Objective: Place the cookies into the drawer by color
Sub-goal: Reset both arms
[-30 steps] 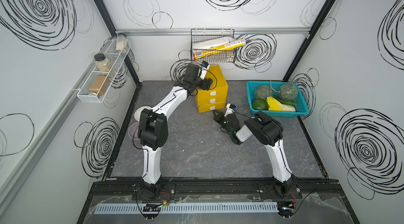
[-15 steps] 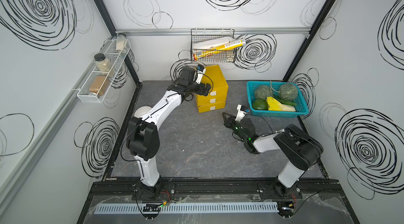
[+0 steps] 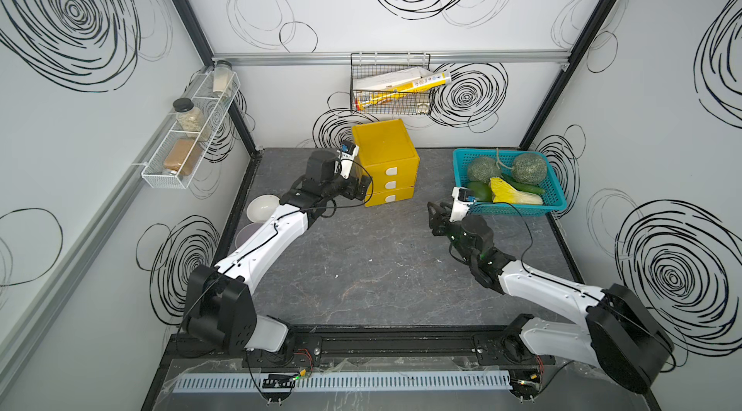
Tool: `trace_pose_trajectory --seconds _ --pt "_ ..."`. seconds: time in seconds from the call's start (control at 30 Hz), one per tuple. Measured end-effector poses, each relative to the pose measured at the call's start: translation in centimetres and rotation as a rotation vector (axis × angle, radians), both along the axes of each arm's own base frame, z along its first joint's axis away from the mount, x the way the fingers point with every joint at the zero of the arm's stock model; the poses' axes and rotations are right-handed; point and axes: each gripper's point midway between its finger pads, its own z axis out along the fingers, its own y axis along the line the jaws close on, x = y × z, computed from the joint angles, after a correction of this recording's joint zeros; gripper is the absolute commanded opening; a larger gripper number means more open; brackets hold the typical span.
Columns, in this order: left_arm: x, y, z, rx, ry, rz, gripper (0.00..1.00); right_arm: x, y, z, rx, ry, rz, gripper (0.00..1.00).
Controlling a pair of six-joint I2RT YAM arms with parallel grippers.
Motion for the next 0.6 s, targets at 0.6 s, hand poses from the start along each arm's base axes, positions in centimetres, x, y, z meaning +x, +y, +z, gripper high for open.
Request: trace_pose_trajectory --seconds 0.6 --pt "-5.5 12.4 -11.7 -0.011 -0.029 0.265 0.99 -3.3 -13.0 -2.6 -0.395 -0.123 -0.309 1.00"
